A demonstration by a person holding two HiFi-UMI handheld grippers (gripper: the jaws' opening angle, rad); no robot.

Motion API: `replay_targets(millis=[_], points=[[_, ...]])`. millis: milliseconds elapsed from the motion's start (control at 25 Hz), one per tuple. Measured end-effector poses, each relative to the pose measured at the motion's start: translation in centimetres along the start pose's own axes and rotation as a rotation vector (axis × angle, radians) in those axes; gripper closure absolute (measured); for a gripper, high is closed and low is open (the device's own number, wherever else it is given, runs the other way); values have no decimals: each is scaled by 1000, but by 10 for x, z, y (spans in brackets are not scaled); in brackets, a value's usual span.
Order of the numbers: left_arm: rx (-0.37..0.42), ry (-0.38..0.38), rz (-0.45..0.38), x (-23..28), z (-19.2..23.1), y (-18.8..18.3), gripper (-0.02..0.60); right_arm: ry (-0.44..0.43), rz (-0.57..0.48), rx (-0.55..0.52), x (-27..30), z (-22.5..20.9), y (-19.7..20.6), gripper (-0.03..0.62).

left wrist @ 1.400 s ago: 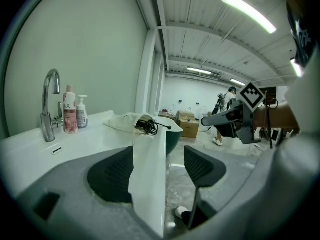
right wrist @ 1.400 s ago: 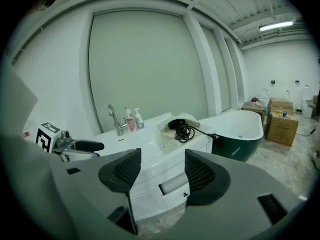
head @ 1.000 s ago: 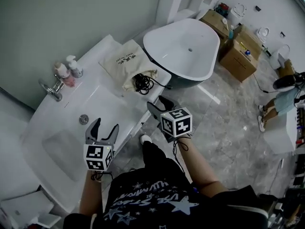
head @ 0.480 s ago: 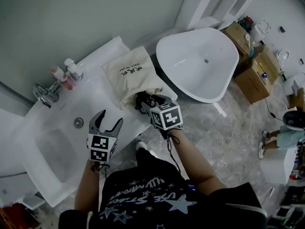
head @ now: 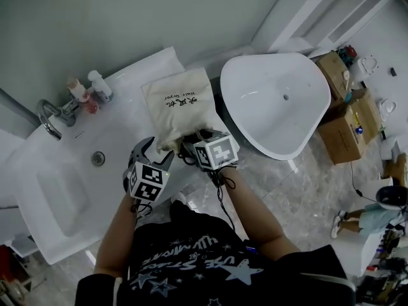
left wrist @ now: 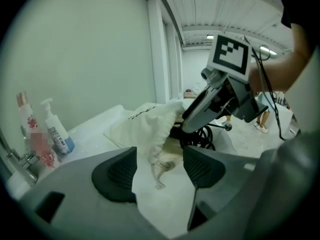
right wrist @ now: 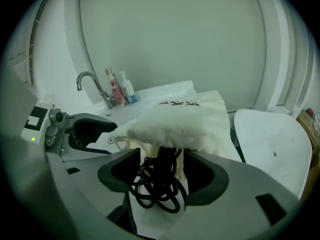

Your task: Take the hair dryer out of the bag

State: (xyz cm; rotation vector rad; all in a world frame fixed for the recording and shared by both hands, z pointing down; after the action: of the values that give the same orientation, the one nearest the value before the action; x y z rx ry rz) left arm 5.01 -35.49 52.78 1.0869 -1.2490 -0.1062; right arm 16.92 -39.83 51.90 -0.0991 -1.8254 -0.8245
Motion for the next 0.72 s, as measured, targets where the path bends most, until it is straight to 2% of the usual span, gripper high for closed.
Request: replay_targets(millis=[40, 160, 200, 400, 720], points=[[-4, -16, 10, 5, 2, -1, 290, -8, 12, -8, 3, -1, -2, 318], [-32, -64, 6, 12, 12, -7, 472, -35, 48, -29, 12, -3, -7, 310], [-46, -64, 1, 13, 15, -9, 493, -42, 57, -35, 13, -2, -9, 309], [-153, -27, -15, 19, 26, -20, 523, -83, 79, -54, 15, 2, -6, 310], [-164, -18, -27, 28, 34, -28, 523, -62, 124, -96, 45, -9, -23, 313]])
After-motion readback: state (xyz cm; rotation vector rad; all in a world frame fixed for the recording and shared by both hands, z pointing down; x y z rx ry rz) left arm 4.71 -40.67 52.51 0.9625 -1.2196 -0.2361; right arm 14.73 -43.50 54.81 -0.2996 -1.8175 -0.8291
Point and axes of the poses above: the fingertips, and each gripper's own axes: x forward along the fingers, z to its left, y out of its underside, the point moved 4 cm from there along -x, backward along the fingers, and after that the axes turned 9 degrees about z, right-handed, at the moved point
